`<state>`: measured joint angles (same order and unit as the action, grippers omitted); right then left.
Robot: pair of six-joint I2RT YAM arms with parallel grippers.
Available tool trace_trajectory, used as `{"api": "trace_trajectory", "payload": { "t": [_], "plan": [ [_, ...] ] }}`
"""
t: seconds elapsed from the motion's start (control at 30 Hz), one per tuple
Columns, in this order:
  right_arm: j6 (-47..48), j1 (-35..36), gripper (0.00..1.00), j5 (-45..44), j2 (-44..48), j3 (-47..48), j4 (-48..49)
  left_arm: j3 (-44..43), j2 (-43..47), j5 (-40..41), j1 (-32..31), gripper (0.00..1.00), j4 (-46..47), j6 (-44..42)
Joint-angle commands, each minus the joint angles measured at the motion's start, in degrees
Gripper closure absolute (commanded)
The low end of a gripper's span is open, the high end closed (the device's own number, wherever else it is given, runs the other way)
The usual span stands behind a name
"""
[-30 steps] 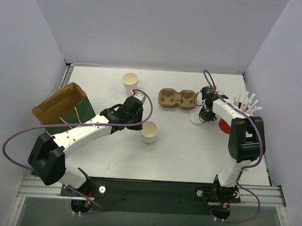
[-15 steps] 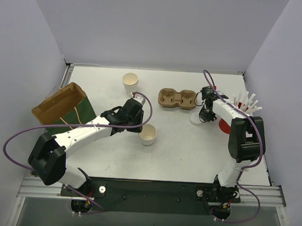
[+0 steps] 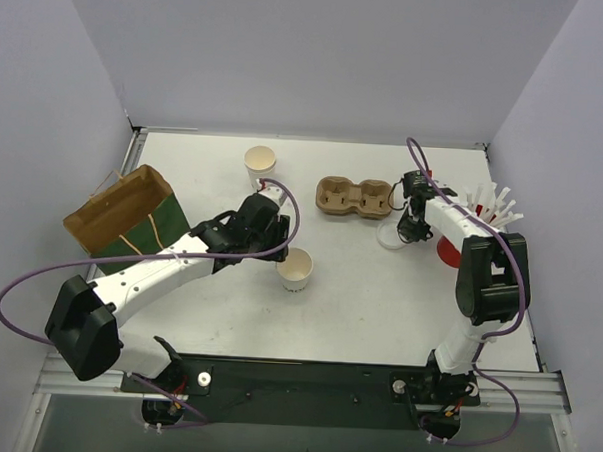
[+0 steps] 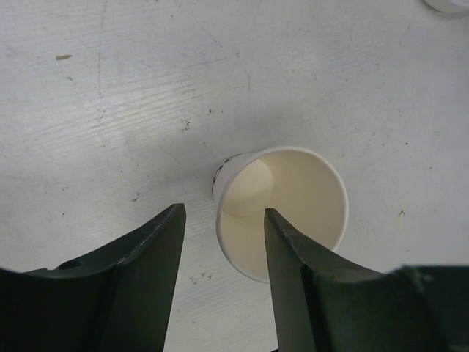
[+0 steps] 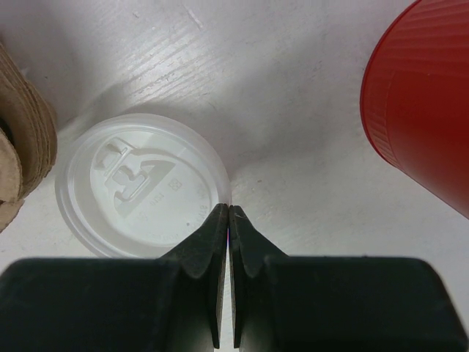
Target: Pack the takeout coffee
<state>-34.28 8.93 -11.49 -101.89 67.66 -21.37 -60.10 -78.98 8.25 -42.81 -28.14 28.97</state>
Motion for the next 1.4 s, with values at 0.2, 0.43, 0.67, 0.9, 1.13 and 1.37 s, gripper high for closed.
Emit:
{"api": "trace_trajectory", "payload": {
  "t": [0.2,0.43,0.67,0.9,1.13,1.37],
  "plan": [
    [0.3,-0.2,1.00,-0.1,3.7,2.7,-3.4,-3.8,2.7,0.5,0.4,0.42,0.3,-1.4],
    [0.1,-0.3,1.00,0.3,5.3,3.2,-4.1,-4.2,2.9,0.0,0.5,0.41,0.1,-1.4],
    [-0.1,-0.4,1.00,0.6,7.3,3.1,-4.6,-5.2,3.0,-0.5,0.9,0.41,-0.2,-1.5],
    [0.1,-0.5,1.00,0.5,9.8,4.1,-6.4,-7.0,2.9,-1.7,1.7,0.41,-0.7,-1.7],
    [-0.3,0.1,1.00,2.6,16.1,4.0,-8.3,-10.8,2.1,-5.6,3.3,0.41,-1.4,-0.6],
    [-1.8,8.4,1.00,3.4,23.3,4.0,-10.3,-15.0,-0.5,-10.0,3.4,0.43,-0.8,0.8]
  ]
}}
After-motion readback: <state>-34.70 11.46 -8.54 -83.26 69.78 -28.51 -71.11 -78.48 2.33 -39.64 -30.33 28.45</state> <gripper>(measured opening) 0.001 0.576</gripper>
